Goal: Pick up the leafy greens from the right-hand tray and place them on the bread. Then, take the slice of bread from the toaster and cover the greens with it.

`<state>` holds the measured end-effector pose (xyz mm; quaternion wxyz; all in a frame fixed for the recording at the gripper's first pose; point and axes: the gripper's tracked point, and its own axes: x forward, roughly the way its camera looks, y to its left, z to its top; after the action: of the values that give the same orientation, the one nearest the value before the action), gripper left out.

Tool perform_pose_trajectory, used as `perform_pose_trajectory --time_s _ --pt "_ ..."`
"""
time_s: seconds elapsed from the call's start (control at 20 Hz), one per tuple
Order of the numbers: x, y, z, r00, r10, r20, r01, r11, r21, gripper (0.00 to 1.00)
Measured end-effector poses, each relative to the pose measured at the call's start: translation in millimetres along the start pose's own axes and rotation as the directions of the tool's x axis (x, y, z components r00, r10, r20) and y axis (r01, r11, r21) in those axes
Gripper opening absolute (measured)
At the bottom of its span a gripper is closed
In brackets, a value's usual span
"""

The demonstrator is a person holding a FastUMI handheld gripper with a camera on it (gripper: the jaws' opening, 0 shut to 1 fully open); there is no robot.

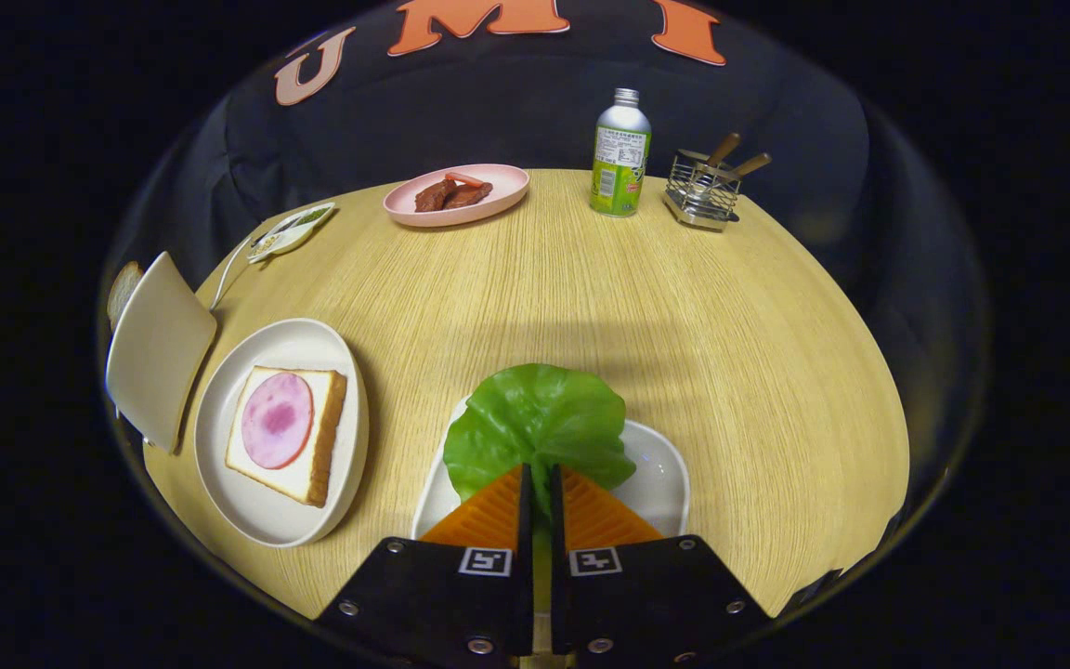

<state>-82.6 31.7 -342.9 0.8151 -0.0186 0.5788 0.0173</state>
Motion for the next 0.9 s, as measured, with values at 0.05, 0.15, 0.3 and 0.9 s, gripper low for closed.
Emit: perform_pose_trajectory --time_s 0.05,0.15,0.3,0.9 --pt "-1.7 2.5 2.9 1.000 0.015 0.009 -0.015 1.000 0.015 0.07" --pt "-7.8 8.9 11.8 0.998 0.054 0.034 -0.056 0.997 0.048 0.04" --pt "-18.9 14.7 20.6 0.993 0.096 0.072 -0.101 0.992 0.069 0.04" --pt "-70.8 63.2 58.5 0.952 0.227 0.207 -0.229 0.973 -0.017 0.04"
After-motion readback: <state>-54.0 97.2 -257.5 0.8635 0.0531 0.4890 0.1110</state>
